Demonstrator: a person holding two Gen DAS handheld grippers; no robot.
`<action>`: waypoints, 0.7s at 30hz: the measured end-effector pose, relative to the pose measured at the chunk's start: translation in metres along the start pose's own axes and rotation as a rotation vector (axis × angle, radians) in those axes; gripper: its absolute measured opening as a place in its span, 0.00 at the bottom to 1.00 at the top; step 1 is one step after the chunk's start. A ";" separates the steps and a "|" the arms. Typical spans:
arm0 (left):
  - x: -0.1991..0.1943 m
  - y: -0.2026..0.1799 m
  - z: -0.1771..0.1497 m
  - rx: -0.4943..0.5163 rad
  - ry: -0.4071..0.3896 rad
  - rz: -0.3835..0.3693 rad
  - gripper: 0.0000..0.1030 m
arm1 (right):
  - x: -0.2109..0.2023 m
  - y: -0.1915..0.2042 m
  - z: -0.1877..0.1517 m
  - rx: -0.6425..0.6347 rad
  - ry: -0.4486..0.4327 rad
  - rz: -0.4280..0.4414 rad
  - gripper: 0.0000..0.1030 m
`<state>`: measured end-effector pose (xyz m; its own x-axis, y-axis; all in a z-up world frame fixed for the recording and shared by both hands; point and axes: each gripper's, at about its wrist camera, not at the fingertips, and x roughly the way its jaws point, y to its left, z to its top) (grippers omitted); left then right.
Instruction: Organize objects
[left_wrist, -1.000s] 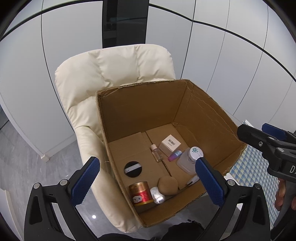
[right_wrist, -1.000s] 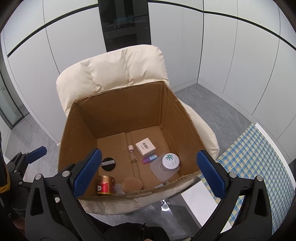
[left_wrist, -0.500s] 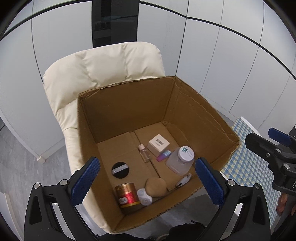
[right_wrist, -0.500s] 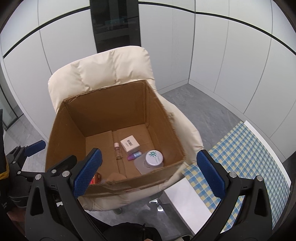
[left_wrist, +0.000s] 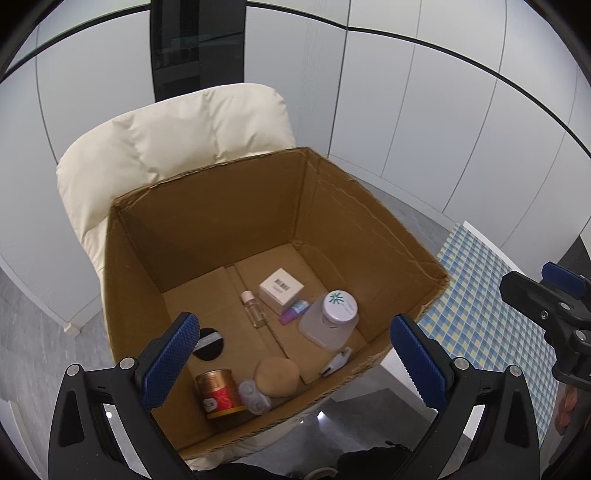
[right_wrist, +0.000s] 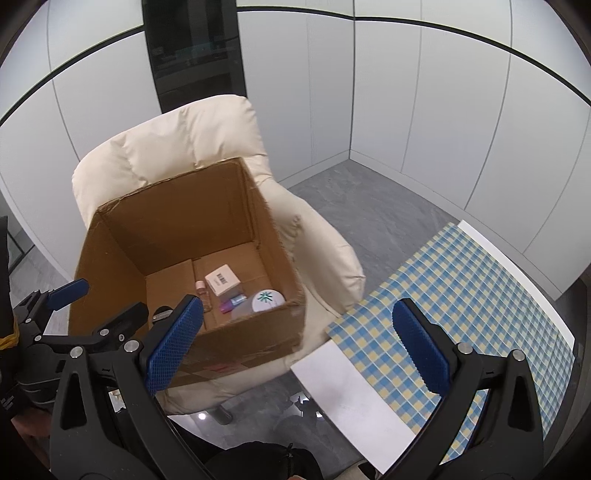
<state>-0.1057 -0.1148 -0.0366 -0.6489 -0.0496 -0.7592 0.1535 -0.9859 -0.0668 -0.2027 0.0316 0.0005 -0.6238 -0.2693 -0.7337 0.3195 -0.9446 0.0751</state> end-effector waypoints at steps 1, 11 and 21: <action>0.001 -0.003 0.000 0.004 0.001 -0.004 1.00 | -0.001 -0.003 -0.001 0.004 0.000 -0.004 1.00; 0.007 -0.031 -0.001 0.050 0.007 -0.039 1.00 | -0.007 -0.035 -0.008 0.050 0.004 -0.042 1.00; 0.013 -0.058 -0.002 0.093 0.016 -0.080 1.00 | -0.015 -0.064 -0.017 0.086 0.004 -0.078 1.00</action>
<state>-0.1212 -0.0581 -0.0436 -0.6444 0.0312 -0.7641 0.0319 -0.9972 -0.0676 -0.2020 0.0989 -0.0046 -0.6412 -0.1935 -0.7426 0.2076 -0.9753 0.0749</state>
